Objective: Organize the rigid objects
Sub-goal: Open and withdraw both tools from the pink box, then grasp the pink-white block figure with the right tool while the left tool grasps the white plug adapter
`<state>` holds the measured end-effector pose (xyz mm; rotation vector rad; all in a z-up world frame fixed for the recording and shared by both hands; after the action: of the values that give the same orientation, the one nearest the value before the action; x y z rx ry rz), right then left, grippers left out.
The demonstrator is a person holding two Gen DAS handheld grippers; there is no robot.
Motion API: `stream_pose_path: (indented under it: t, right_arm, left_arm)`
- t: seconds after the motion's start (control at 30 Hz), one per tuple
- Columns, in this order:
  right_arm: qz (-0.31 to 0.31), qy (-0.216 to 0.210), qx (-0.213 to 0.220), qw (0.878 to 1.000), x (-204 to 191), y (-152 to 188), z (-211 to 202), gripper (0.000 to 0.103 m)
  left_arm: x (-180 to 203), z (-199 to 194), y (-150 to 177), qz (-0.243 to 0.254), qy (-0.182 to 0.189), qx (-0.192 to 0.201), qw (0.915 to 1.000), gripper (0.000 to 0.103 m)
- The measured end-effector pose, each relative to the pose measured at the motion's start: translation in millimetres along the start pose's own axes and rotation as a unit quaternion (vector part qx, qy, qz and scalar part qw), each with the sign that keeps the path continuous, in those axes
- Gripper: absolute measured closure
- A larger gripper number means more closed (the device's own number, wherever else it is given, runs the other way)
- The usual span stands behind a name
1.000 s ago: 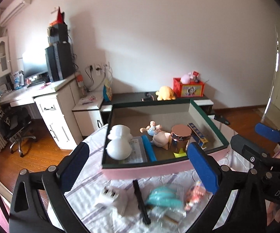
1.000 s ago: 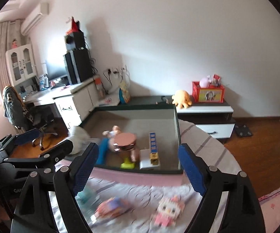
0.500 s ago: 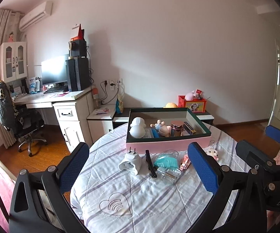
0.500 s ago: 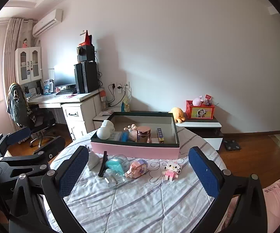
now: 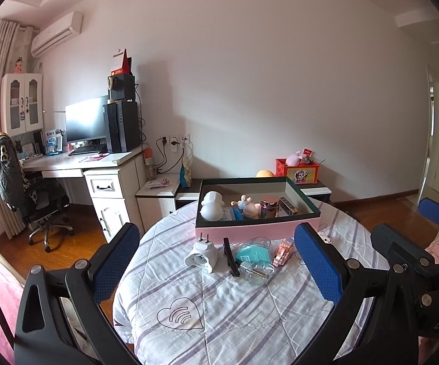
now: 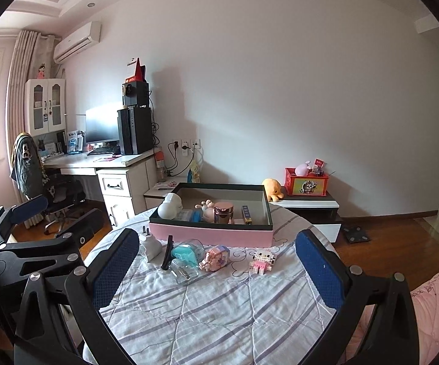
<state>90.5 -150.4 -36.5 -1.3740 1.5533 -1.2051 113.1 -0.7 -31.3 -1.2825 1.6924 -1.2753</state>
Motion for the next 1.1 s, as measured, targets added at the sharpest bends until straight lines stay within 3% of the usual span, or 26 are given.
stream_pose_path:
  t: [0.23,0.47,0.7,0.87,1.1]
  right_arm:
    - [0.001,0.0,-0.014,1.0,2,7,11,0.0]
    - [0.001,-0.009,-0.059,0.998,0,31,49,0.0]
    - [0.011,-0.008,-0.12,0.993,3,59,98,0.0]
    - [0.009,-0.006,-0.154,0.988,5,76,131,0.0]
    - [0.01,0.002,-0.183,0.983,8,89,167,0.0]
  left_arm:
    - [-3,20,14,-0.003,0.008,-0.028,0.9996,0.0]
    - [-23,65,49,-0.025,0.017,-0.101,0.9944,0.0]
    - [-49,118,81,-0.083,0.03,-0.171,0.9812,0.0]
    - [-76,151,91,-0.093,-0.003,-0.2,0.9754,0.0]
    - [-106,202,97,-0.125,-0.007,-0.241,0.9623,0.0]
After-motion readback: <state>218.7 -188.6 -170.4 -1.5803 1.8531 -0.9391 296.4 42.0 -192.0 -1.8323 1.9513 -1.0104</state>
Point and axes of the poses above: each gripper's, at about its wrist camera, not at the fingertips, and z roughly the way its jaws point, x to its right, y to its underside, the point moved 4 cm from there along z, roughly the way its jaws point, and after that the axes turned 15 degrees about y, right-handed, at the moved point
